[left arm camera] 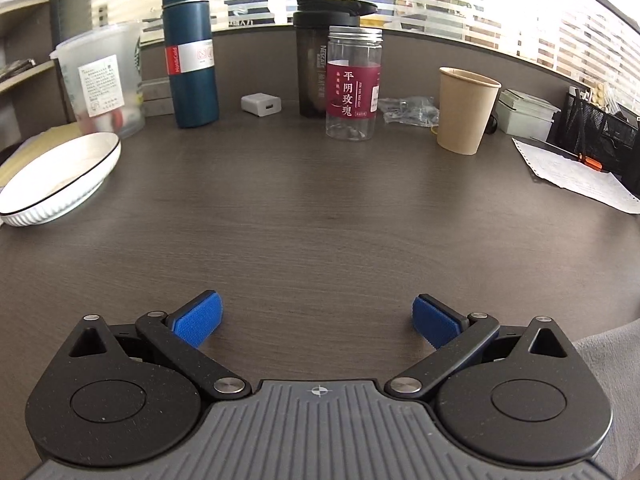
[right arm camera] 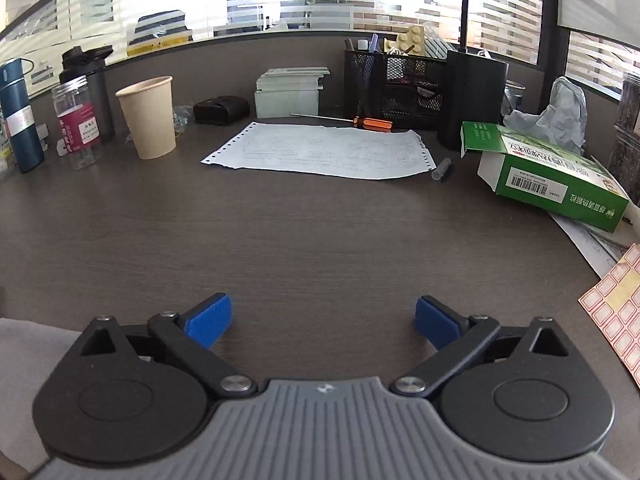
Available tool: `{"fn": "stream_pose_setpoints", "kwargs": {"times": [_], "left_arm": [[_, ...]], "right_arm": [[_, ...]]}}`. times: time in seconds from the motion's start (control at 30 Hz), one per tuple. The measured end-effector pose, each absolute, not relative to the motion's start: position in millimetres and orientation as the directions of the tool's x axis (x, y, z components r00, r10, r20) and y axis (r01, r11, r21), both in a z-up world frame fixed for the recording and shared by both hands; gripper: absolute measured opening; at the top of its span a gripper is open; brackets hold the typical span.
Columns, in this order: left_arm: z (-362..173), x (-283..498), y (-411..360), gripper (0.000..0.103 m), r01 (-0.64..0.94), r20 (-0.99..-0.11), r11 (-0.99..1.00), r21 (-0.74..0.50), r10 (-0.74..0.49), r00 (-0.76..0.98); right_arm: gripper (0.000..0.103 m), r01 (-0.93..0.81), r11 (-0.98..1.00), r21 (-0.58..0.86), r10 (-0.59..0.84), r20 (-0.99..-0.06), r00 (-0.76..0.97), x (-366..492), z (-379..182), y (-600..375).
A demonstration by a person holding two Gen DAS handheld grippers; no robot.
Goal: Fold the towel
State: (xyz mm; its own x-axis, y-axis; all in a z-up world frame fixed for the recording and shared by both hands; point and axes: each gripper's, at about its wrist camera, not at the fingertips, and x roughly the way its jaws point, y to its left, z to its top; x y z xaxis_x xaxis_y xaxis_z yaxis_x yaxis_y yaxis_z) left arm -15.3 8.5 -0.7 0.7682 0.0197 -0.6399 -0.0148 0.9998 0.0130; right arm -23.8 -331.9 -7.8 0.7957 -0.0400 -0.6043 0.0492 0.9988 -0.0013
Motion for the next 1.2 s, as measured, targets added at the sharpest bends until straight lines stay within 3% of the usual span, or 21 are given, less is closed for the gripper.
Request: {"fn": "stream_pose_setpoints", "kwargs": {"times": [1.2], "left_arm": [[-2.4, -15.7, 8.7, 0.103, -0.03, -0.639, 1.0, 0.008, 0.028, 0.769]], "right_arm": [[0.103, 0.066, 0.998, 0.001, -0.052, -0.608, 0.792, -15.3, -7.7, -333.8]]}}
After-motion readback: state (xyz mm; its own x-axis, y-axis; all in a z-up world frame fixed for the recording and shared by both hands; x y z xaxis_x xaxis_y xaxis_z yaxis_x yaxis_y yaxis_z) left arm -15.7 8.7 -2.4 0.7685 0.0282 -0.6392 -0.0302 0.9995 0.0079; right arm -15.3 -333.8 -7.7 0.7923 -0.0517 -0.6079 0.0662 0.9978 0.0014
